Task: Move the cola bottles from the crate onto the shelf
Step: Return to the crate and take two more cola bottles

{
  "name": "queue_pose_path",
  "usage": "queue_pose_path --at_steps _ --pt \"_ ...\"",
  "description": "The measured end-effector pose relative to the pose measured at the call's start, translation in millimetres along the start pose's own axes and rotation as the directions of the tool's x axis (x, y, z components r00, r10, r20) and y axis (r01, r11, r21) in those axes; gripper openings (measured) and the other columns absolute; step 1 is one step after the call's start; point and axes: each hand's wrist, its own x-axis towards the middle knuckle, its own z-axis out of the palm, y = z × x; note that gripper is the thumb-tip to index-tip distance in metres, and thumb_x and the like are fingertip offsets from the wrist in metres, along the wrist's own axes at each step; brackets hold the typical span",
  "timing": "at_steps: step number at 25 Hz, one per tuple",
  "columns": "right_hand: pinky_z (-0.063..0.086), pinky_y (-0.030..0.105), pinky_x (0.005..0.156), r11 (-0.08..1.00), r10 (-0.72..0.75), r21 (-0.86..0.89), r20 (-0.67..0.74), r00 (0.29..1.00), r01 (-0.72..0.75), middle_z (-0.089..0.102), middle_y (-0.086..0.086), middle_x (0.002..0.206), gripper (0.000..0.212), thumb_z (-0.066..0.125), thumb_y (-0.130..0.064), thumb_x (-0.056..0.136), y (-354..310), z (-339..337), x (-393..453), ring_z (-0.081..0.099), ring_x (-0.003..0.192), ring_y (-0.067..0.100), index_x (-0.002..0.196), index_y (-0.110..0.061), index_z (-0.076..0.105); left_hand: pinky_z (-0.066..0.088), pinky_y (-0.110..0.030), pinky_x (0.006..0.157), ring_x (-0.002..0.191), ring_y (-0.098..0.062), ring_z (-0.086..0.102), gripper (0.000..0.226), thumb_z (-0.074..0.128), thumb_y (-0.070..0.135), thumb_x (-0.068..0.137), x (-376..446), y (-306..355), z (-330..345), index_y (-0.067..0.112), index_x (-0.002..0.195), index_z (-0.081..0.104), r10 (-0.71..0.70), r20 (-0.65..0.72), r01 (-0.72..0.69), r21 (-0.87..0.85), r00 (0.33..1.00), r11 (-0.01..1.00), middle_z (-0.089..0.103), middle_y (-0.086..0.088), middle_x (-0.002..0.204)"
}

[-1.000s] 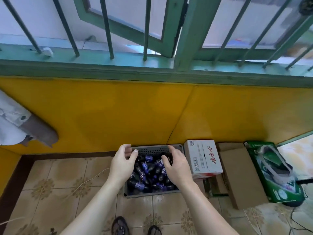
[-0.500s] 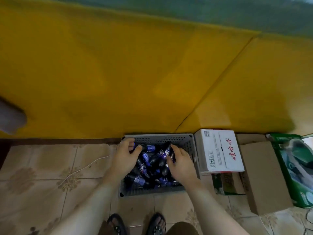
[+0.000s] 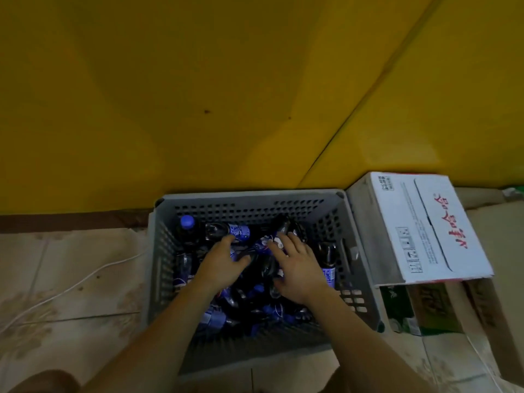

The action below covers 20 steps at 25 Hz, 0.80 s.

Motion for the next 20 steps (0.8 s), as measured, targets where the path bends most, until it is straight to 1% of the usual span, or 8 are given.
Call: queue_pose_path --at_steps 2,5,9,11,14,17,18,20 --pt "0.003 0.053 0.126 0.997 -0.038 -0.063 0.032 0.999 0.040 -0.007 0.004 0.170 0.095 0.066 -0.039 0.090 7 26 18 -0.010 0.156 0.032 0.162 -0.029 0.004 0.038 -0.041 0.112 0.141 -0.030 0.040 0.083 0.065 0.048 0.092 31 -22 26 0.021 0.157 0.022 0.014 0.044 -0.016 0.052 0.999 0.999 0.030 -0.008 0.161" --pt "-0.001 0.055 0.125 0.984 -0.078 -0.156 0.087 0.993 0.091 -0.012 0.004 0.170 0.106 0.074 -0.035 0.085 11 54 38 -0.014 0.155 0.034 0.162 -0.029 0.002 0.039 -0.036 0.111 0.139 -0.029 0.043 0.083 0.066 0.042 0.092 67 -45 52 0.020 0.158 0.020 0.035 0.093 -0.044 0.087 0.995 0.995 0.034 -0.009 0.159" --pt "-0.003 0.057 0.124 0.949 -0.104 -0.283 0.135 0.985 0.139 -0.017 0.003 0.169 0.102 0.072 -0.035 0.090 19 79 53 -0.020 0.154 0.036 0.163 -0.026 0.000 0.046 -0.042 0.106 0.129 -0.031 0.050 0.077 0.057 0.039 0.096 94 -70 77 0.022 0.158 0.014 0.032 0.167 -0.074 0.251 0.985 0.965 0.041 -0.012 0.153" --pt "-0.004 0.057 0.124 0.933 -0.122 -0.319 0.150 0.981 0.165 -0.014 0.002 0.170 0.097 0.068 -0.033 0.094 18 87 55 -0.020 0.153 0.037 0.163 -0.025 0.001 0.048 -0.042 0.102 0.126 -0.031 0.052 0.080 0.057 0.037 0.096 98 -79 86 0.022 0.159 0.009 0.021 0.176 -0.077 0.319 0.984 0.945 0.043 -0.014 0.150" --pt "-0.002 0.057 0.124 0.920 -0.162 -0.338 0.138 0.977 0.200 -0.004 0.003 0.171 0.090 0.065 -0.028 0.096 20 94 62 -0.014 0.155 0.037 0.163 -0.023 0.005 0.050 -0.041 0.097 0.119 -0.031 0.057 0.078 0.060 0.038 0.095 101 -79 93 0.024 0.156 0.015 0.056 0.093 -0.087 0.372 0.994 0.924 0.053 -0.013 0.139" --pt "0.003 0.060 0.124 0.907 -0.182 -0.367 0.100 0.978 0.206 0.009 0.007 0.168 0.091 0.072 -0.028 0.091 19 98 71 -0.002 0.154 0.039 0.161 -0.025 0.014 0.050 -0.037 0.094 0.116 -0.028 0.058 0.073 0.064 0.037 0.094 105 -82 97 0.021 0.153 0.024 0.082 0.048 -0.093 0.340 0.995 0.936 0.057 -0.011 0.134" --pt "0.005 0.061 0.123 0.901 -0.188 -0.381 0.090 0.978 0.208 0.013 0.007 0.167 0.088 0.071 -0.027 0.091 19 98 72 0.002 0.154 0.039 0.160 -0.025 0.017 0.050 -0.037 0.094 0.115 -0.027 0.059 0.071 0.066 0.038 0.093 104 -84 97 0.020 0.151 0.029 0.072 0.043 -0.082 0.316 0.996 0.945 0.058 -0.009 0.132" --pt "0.008 0.063 0.122 0.897 -0.214 -0.382 0.064 0.975 0.222 0.020 0.008 0.164 0.075 0.066 -0.024 0.094 22 97 72 0.009 0.152 0.040 0.157 -0.024 0.027 0.051 -0.038 0.096 0.113 -0.024 0.060 0.065 0.070 0.037 0.090 102 -86 95 0.020 0.145 0.039 0.061 0.037 -0.068 0.242 0.997 0.968 0.062 -0.007 0.130"
